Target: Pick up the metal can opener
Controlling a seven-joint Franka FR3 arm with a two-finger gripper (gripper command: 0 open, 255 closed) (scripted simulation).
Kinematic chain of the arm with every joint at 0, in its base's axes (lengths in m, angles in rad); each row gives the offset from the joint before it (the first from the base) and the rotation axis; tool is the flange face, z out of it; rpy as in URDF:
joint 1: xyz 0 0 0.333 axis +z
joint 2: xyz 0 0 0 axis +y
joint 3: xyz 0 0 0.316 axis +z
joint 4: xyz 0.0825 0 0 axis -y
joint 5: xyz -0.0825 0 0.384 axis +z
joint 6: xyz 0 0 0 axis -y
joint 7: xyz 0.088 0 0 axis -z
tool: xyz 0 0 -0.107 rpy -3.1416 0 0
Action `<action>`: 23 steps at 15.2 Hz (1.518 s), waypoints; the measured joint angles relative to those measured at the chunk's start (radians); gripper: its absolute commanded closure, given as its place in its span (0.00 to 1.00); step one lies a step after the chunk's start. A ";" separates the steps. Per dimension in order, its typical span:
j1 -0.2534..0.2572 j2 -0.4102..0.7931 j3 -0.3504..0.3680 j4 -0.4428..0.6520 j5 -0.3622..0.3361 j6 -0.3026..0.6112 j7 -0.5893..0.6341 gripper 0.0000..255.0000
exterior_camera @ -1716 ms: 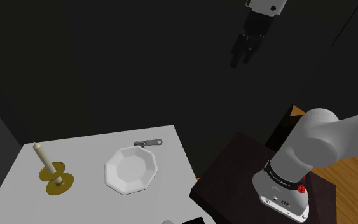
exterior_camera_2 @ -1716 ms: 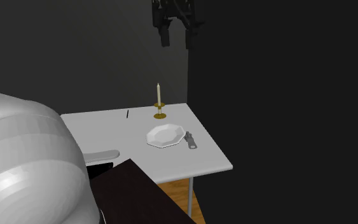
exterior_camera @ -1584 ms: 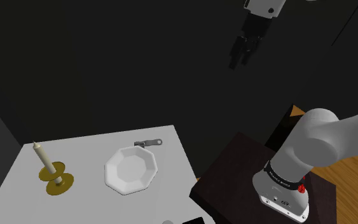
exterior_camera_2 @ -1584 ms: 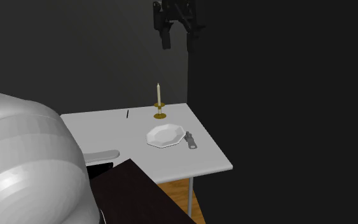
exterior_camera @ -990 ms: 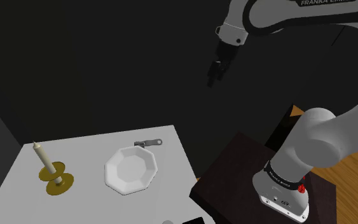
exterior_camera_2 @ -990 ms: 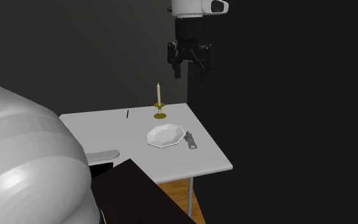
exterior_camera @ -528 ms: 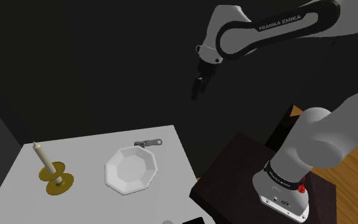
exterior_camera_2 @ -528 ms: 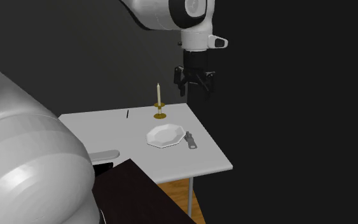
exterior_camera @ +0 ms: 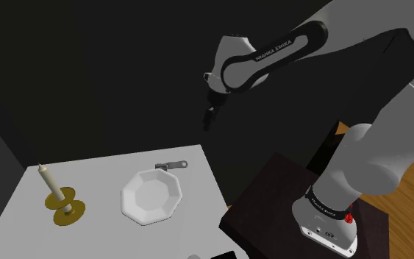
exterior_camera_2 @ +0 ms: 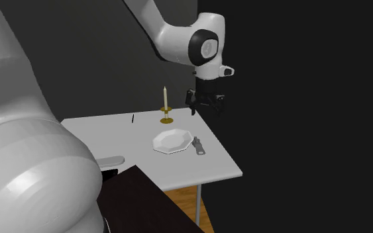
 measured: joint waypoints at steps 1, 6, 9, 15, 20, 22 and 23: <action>0.004 0.042 0.001 0.014 0.006 0.027 -0.020 0.00; 0.025 0.222 0.019 0.087 0.035 0.132 -0.104 0.00; 0.038 0.342 0.039 0.151 0.043 0.186 -0.140 0.00; 0.049 0.561 0.073 0.286 0.042 0.267 -0.219 0.00; 0.064 0.737 0.093 0.419 0.024 0.308 -0.263 0.00; 0.065 0.764 0.095 0.432 0.022 0.322 -0.268 0.00; 0.067 0.779 0.095 0.436 0.022 0.332 -0.268 0.00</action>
